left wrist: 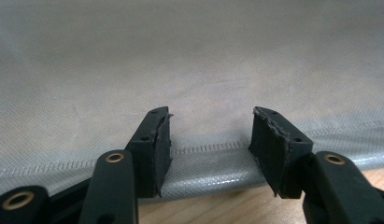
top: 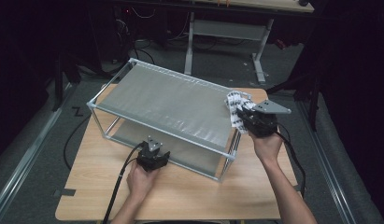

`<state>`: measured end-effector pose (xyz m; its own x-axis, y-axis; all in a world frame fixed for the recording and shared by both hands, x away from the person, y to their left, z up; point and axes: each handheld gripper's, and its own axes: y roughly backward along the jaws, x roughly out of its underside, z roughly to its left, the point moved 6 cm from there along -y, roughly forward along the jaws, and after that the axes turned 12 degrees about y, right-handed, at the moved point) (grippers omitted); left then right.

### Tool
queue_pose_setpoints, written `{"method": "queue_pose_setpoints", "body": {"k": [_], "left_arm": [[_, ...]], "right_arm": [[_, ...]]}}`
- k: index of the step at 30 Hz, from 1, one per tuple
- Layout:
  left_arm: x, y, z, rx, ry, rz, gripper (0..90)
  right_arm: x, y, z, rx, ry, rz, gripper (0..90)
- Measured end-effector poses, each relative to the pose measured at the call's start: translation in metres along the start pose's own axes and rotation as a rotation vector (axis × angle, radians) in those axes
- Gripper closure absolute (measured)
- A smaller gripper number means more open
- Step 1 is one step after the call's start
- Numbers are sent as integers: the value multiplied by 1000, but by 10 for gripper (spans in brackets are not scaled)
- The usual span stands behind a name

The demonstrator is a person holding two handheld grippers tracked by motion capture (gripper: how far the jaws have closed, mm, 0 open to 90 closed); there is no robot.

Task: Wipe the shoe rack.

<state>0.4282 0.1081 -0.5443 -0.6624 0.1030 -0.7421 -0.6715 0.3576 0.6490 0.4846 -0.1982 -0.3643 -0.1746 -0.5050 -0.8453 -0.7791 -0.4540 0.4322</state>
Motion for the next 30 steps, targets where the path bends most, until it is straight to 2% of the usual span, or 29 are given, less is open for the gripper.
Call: {"method": "queue_pose_setpoints", "body": {"k": [4,14,20,24,26,30], "left_arm": [[0,0,0,1,3,-3,474],[0,0,0,0,3,-4,474],[0,0,-1,-5,1,-3,474],[0,0,-1,-6,0,-5,474],[0,0,-1,-7,-1,-4,474],[0,-1,-1,-7,-1,-5,474]], "right_arm": [[-1,-10,-12,22,1,11,812],[-2,-29,-41,68,-44,28,811],[-3,-32,-50,87,-42,40,810],[-2,-32,-57,99,-69,40,808],[-1,-32,-57,92,-79,38,808],[-1,-29,-51,87,-65,42,809]]}}
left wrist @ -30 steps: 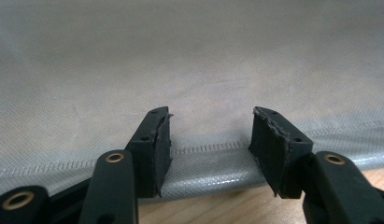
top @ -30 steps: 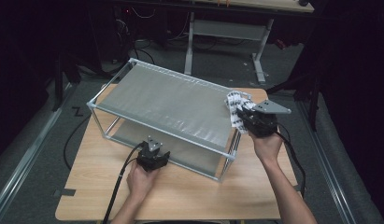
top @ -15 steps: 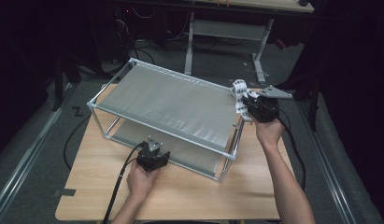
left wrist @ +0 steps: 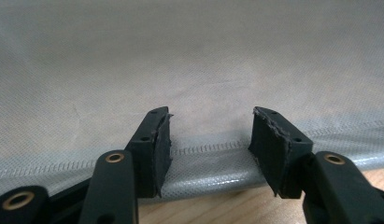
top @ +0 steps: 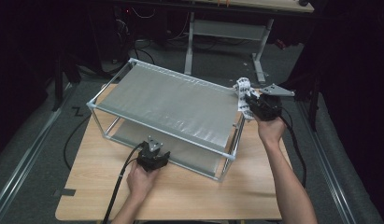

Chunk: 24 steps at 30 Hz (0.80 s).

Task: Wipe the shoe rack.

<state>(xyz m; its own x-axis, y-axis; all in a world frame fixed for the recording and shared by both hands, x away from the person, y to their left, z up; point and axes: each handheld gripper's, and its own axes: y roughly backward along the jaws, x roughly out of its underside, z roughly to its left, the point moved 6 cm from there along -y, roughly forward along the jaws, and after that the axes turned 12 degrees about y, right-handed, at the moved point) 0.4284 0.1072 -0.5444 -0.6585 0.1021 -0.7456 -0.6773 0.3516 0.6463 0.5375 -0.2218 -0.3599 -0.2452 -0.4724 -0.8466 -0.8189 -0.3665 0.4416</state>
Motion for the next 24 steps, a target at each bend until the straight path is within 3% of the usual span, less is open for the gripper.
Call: {"method": "queue_pose_setpoints", "body": {"k": [6,10,18,24], "left_arm": [[0,0,0,0,0,0,474],[0,0,0,0,0,0,474],[0,0,0,0,1,0,474],[0,0,0,0,0,0,474]], "right_arm": [[3,13,14,-27,23,-19,809],[5,25,30,-46,66,-32,806],[13,48,49,-100,59,-76,804],[16,65,67,-113,101,-90,798]]}}
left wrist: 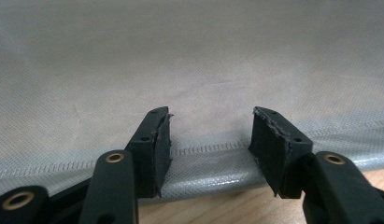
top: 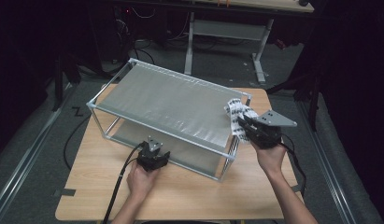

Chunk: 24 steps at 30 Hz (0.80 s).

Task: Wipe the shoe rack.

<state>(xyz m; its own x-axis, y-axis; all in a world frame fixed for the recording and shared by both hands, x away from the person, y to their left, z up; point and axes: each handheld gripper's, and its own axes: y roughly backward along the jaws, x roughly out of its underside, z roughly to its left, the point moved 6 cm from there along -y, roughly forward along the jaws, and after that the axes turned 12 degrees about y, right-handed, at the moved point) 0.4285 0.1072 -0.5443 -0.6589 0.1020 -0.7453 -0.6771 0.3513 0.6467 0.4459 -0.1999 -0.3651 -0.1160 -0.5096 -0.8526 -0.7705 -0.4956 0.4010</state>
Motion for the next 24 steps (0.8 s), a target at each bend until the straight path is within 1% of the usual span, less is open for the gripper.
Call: {"method": "queue_pose_setpoints", "body": {"k": [3,6,9,10,12,13,15,18,20,21,22,24], "left_arm": [[0,0,0,0,1,0,474],[0,0,0,0,0,0,474],[0,0,0,0,0,1,474],[0,0,0,0,0,1,474],[0,0,0,0,1,1,474],[0,0,0,-1,1,0,474],[0,0,0,0,1,0,474],[0,0,0,1,1,0,474],[0,0,0,1,1,0,474],[0,0,0,0,0,0,474],[0,0,0,-1,-3,3,474],[0,0,0,-1,0,0,474]], "right_arm": [[1,7,8,-11,-2,-14,798],[1,15,16,-32,-3,-19,798],[1,21,24,-45,5,-24,797],[2,23,27,-44,9,-27,797],[2,26,31,-27,44,-24,797],[2,28,34,-26,53,-27,796],[2,29,35,-33,50,-29,796],[3,33,38,-53,31,-38,796],[3,36,42,-65,31,-42,796],[3,37,43,-64,38,-43,795],[3,38,44,-54,55,-42,793],[3,36,42,-36,74,-42,790]]}}
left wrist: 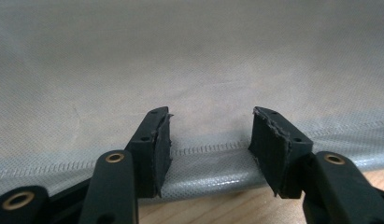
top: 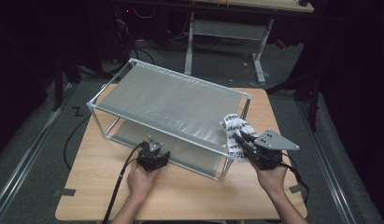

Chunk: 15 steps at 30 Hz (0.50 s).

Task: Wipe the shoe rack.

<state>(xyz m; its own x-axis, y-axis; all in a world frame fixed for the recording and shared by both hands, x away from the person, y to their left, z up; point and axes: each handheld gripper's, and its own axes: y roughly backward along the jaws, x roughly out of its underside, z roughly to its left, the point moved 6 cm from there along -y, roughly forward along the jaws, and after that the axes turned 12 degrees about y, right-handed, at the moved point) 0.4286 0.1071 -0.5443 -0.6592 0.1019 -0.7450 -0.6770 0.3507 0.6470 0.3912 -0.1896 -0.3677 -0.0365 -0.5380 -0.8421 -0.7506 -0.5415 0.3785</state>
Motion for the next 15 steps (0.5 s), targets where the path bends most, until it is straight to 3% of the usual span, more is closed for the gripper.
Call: {"method": "queue_pose_setpoints", "body": {"k": [15], "left_arm": [[0,0,0,3,3,1,474]], "right_arm": [[4,-48,-67,79,-106,73,804]]}}
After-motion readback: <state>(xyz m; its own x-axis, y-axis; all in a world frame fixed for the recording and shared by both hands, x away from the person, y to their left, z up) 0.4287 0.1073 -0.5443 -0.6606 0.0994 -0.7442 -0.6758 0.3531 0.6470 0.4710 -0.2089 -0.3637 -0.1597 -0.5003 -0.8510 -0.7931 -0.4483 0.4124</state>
